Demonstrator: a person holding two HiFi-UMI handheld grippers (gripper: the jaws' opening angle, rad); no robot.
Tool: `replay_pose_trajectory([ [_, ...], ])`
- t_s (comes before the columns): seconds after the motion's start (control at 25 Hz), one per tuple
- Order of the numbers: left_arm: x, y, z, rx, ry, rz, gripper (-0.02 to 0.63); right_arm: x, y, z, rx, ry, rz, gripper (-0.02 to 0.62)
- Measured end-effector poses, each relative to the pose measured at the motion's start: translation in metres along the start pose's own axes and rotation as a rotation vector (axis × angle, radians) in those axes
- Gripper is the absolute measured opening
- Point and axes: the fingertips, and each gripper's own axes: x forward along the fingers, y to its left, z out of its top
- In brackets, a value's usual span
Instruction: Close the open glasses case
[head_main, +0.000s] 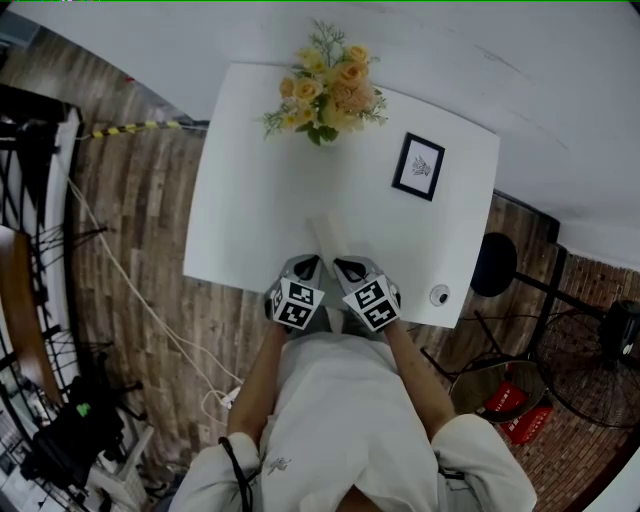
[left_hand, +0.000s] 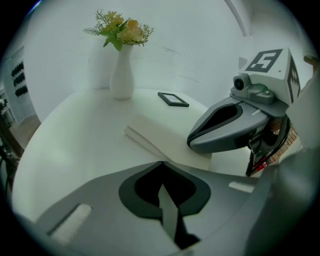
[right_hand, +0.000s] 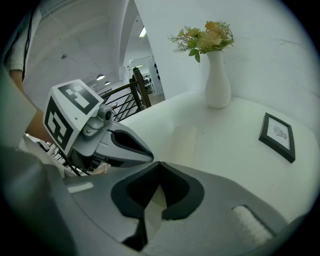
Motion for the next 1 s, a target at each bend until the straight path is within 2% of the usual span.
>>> replay_pose_trajectory([
  [0.2, -0.007, 0.006, 0.003, -0.016, -0.016, 0.003, 0.02, -0.005, -0.006, 0.003, 0.011, -0.014, -0.019, 0.004],
  [0.48, -0.028, 0.025, 0.037, 0.016, -0.11, 0.024, 0.02, -0.027, -0.025, 0.027, 0.022, -0.094, -0.101, 0.003],
  [0.76, -0.057, 0.029, 0.094, 0.081, -0.251, 0.008, 0.02, -0.072, -0.046, 0.071, 0.056, -0.237, -0.246, 0.003],
  [1.0, -0.094, 0.025, 0.155, 0.142, -0.408, 0.009, 0.02, -0.119, -0.047, 0.115, 0.045, -0.396, -0.315, 0.003],
])
